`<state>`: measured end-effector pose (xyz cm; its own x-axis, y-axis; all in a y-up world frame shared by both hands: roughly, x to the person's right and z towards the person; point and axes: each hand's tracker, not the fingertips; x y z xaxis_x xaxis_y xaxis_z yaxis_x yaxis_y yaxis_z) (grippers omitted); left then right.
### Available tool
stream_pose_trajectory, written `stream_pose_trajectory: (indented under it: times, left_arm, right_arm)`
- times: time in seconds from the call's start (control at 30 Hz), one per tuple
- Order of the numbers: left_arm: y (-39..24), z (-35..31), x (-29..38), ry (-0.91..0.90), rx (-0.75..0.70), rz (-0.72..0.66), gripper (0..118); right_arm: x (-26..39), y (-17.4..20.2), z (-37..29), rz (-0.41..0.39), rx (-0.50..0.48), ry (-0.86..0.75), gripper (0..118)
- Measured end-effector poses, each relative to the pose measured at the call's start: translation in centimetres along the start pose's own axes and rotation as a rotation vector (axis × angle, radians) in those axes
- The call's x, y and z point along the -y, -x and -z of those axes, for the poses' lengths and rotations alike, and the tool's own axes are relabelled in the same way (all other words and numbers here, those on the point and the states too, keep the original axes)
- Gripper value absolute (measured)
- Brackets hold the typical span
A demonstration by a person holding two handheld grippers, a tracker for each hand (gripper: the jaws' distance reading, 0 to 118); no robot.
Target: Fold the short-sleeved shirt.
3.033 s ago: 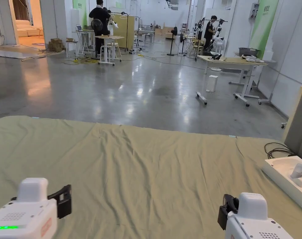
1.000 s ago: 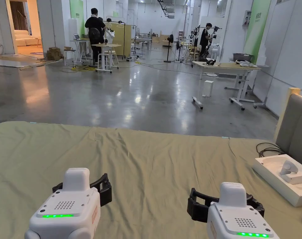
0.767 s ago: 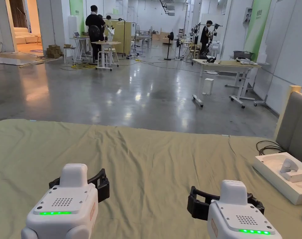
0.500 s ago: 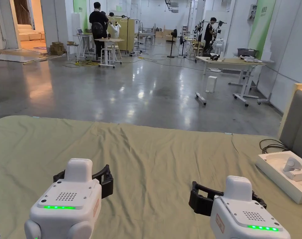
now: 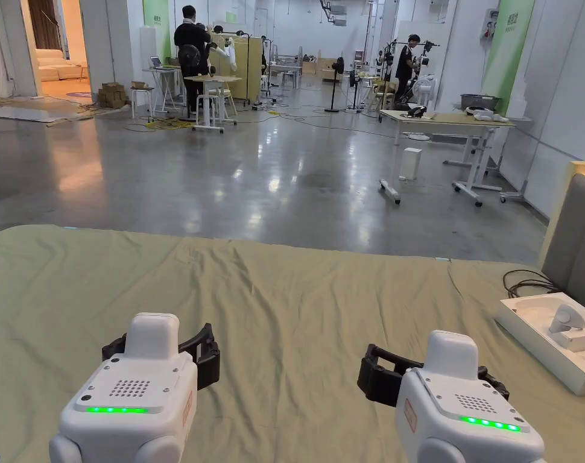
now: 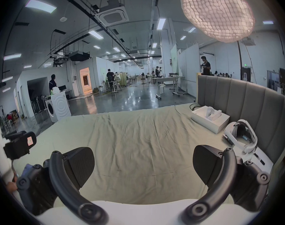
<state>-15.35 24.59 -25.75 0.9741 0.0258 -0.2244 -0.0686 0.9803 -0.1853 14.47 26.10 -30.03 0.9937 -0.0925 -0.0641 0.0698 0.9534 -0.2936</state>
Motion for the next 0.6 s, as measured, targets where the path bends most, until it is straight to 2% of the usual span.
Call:
stream_pose_trajectory:
  times: [0.3, 0.6]
  left_arm:
    - [0.29, -0.3, -0.55, -0.013, 0.0, -0.022, 78]
    - [0.45, -0.19, -0.02, 0.011, 0.02, -0.018, 78]
  right_arm:
    - [-0.78, 0.17, 0.2, 0.044, 0.073, 0.04, 118]
    - [-0.75, -0.11, 0.25, 0.061, 0.083, 0.051, 115]
